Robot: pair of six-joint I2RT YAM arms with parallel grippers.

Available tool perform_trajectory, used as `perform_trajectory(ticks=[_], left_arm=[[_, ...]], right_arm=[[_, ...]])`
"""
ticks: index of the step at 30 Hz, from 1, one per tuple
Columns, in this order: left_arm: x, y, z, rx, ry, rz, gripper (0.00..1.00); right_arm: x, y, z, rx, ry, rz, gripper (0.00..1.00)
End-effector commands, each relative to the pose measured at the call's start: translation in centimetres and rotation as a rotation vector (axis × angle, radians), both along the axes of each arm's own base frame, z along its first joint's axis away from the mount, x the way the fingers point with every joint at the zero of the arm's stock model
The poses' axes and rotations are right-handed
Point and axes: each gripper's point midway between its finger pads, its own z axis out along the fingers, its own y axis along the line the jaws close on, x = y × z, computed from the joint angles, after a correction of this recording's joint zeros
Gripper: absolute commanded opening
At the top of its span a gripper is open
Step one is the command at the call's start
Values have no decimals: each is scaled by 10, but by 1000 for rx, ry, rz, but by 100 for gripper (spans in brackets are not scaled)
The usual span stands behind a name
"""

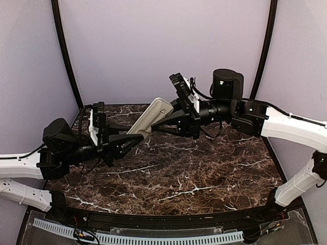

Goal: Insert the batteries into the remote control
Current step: Pass from the left arm to the right, then pass from the right arm to the left

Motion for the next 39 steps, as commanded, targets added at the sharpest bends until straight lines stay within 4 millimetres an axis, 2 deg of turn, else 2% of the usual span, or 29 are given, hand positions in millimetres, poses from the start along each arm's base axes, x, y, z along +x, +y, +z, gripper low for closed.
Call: perform_trajectory(ticks=[1, 2, 5, 7, 10, 11, 13, 16, 17, 19, 24, 29, 36, 39], left_arm=[[13, 2, 1, -5, 4, 67, 6], [14, 2, 1, -4, 5, 73, 25], [18, 8, 3, -9, -15, 116, 62], [20, 15, 7, -19, -44, 149, 68], [24, 26, 14, -19, -121, 217, 70], [31, 32, 16, -19, -126, 282, 70], [34, 34, 19, 15, -190, 352, 72], [32, 22, 15, 153, -363, 418, 76], [27, 11, 11, 197, -398, 404, 79], [29, 1, 4, 279, -478, 447, 82], [51, 1, 3, 358, -545, 614, 83], [61, 0, 7, 336, -559, 698, 83], [65, 16, 15, 298, -546, 773, 83], [67, 15, 13, 309, -538, 774, 83]], right_arm=[[-2, 5, 11, 21, 1, 7, 9], [0, 5, 10, 17, 7, -3, 7], [8, 6, 9, 4, 31, -57, 5], [18, 8, 8, -12, 67, -115, 2], [33, 10, 8, -29, 121, -204, 1], [37, 11, 8, -36, 146, -232, 1], [49, 12, 8, -47, 192, -301, 1], [66, 10, -1, -95, 257, -406, 0], [68, 9, -2, -101, 264, -420, 0], [68, 8, 0, -99, 275, -427, 1], [65, 10, -1, -110, 286, -408, 1], [66, 11, -2, -117, 290, -409, 1], [67, 13, -3, -124, 300, -409, 1], [67, 16, -2, -123, 304, -399, 1]])
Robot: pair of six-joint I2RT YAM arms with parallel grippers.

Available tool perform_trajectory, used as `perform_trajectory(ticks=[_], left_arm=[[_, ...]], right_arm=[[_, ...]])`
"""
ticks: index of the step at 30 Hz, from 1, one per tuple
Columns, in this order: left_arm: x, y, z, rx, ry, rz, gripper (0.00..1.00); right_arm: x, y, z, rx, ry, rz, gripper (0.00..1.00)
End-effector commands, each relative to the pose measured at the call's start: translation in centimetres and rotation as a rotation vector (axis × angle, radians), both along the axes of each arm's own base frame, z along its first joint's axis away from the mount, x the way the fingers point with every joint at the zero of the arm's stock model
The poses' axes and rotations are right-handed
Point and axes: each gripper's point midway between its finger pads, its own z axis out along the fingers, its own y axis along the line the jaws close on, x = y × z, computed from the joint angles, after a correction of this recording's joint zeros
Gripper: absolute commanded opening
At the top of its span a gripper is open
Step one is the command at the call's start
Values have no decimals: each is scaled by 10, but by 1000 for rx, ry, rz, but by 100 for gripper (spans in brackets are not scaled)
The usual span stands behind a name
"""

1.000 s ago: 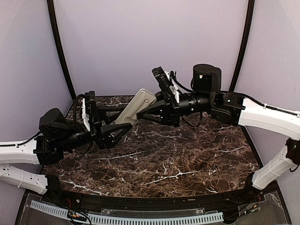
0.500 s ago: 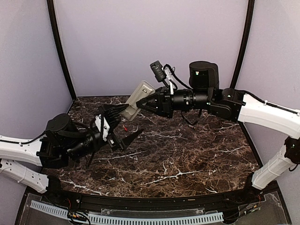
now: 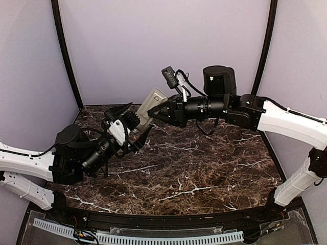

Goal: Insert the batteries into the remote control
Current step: Pass from the right arm to the left

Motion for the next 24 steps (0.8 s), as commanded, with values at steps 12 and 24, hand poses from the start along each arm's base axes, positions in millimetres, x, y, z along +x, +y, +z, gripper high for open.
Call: perform_trajectory(ticks=[12, 24], left_arm=[[14, 15, 2, -73, 125, 15, 80], [-25, 1, 5, -126, 322, -321, 76]], right_arm=[[-12, 7, 22, 64, 13, 72, 0], [-50, -8, 29, 31, -160, 288, 0]])
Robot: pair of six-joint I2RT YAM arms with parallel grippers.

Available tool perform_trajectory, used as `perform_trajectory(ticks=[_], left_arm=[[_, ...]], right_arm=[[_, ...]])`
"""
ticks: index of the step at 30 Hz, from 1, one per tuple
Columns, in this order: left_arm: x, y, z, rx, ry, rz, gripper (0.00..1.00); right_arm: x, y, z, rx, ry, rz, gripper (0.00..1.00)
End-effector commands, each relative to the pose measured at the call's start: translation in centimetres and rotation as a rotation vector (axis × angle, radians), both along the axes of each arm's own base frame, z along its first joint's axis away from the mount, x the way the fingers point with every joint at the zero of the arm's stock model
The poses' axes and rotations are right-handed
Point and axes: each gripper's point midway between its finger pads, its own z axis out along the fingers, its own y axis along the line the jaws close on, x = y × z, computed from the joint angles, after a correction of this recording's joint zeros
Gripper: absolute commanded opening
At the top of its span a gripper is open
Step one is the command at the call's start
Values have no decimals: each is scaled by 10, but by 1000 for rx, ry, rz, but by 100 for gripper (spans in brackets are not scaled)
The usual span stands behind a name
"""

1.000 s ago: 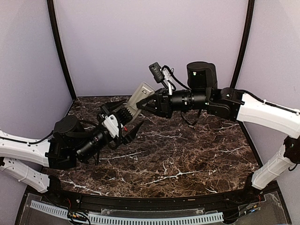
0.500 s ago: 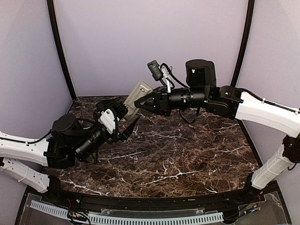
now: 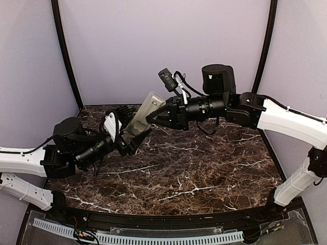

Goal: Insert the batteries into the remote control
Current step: Pass from the right arm to the left

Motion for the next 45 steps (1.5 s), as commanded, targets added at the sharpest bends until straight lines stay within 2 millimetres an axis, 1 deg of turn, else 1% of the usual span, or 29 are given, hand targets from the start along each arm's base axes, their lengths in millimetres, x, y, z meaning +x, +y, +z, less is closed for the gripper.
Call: perform_trajectory(ticks=[1, 4, 6, 7, 10, 12, 13, 15, 17, 20, 24, 30, 33, 35, 37, 38, 39, 41, 45], left_arm=[[-38, -5, 17, -110, 186, -282, 76], [-50, -7, 10, -80, 279, -350, 76], [-54, -10, 6, -58, 327, -377, 75], [-57, -13, 4, -48, 345, -391, 74], [-55, -20, -1, -12, 378, -391, 71], [-54, -22, 3, -20, 376, -393, 65], [-54, -22, 5, -28, 376, -394, 59], [-54, -24, 12, -54, 370, -399, 53], [-57, -27, 16, -63, 373, -426, 50], [-58, -31, 14, -53, 388, -436, 45], [-60, -32, 16, -68, 400, -453, 43], [-60, -33, 20, -88, 400, -456, 44], [-60, -33, 22, -94, 400, -457, 41], [-60, -34, 22, -103, 403, -458, 35], [-60, -34, 23, -112, 409, -461, 23], [-60, -34, 22, -117, 418, -462, 21], [-60, -34, 23, -124, 419, -463, 15], [-60, -34, 21, -134, 428, -465, 9], [-60, -35, 18, -156, 445, -467, 1]], right_arm=[[-35, -17, 27, 33, -188, 183, 0], [-52, -30, 31, 32, -261, 266, 1], [-55, -34, 35, 25, -288, 282, 1], [-55, -35, 33, 13, -293, 281, 1], [-54, -35, 33, -11, -301, 282, 1], [-56, -36, 34, -15, -301, 292, 0], [-56, -36, 34, -15, -301, 296, 0], [-56, -37, 34, -19, -302, 295, 0], [-55, -37, 33, -25, -304, 294, 0], [-56, -37, 33, -25, -308, 297, 0], [-54, -36, 31, -29, -318, 294, 0], [-54, -35, 31, -28, -322, 293, 0], [-53, -34, 31, -27, -323, 292, 0], [-53, -34, 31, -26, -323, 291, 0], [-52, -34, 30, -28, -320, 287, 0], [-52, -34, 30, -28, -321, 283, 1], [-51, -34, 30, -28, -323, 279, 1], [-49, -34, 30, -27, -328, 268, 3], [-46, -33, 31, -27, -337, 249, 9]])
